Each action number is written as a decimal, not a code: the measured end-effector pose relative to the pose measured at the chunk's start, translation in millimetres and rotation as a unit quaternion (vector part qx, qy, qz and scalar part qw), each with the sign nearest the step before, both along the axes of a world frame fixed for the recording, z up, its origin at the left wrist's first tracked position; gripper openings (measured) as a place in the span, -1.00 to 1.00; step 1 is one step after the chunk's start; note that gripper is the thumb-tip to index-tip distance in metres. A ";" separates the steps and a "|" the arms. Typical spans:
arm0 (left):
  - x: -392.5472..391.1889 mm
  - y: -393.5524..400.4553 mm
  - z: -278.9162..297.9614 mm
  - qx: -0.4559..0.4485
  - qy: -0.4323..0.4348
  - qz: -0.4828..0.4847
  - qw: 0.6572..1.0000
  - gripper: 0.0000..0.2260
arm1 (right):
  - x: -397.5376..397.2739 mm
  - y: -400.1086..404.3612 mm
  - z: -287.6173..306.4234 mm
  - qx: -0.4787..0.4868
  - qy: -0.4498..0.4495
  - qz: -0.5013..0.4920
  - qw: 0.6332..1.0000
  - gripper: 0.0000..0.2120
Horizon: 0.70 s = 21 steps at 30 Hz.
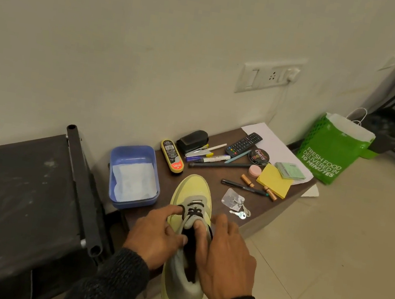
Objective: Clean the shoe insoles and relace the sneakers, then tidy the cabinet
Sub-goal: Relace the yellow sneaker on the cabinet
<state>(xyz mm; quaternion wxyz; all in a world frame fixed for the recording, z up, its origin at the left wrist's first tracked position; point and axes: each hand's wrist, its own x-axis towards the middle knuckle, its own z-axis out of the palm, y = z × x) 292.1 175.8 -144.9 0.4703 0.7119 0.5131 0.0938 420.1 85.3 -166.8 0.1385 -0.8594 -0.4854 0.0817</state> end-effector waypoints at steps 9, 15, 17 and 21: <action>13.4 5.4 3.6 -0.092 -0.090 0.070 0.989 -0.63 | 1.9 -0.4 3.0 0.028 0.038 -0.031 0.998 -0.55; 17.8 3.0 5.8 -0.067 -0.107 0.082 0.989 -0.69 | 16.2 1.4 12.5 0.142 0.335 -0.093 0.927 -0.81; 19.2 5.0 5.1 -0.108 -0.134 0.107 0.979 -0.72 | 20.0 -0.4 21.7 0.181 0.485 -0.148 0.843 -0.83; 25.6 6.2 2.5 -0.108 -0.168 0.164 0.966 -0.88 | 22.7 -1.0 25.2 0.232 0.610 -0.242 0.718 -0.79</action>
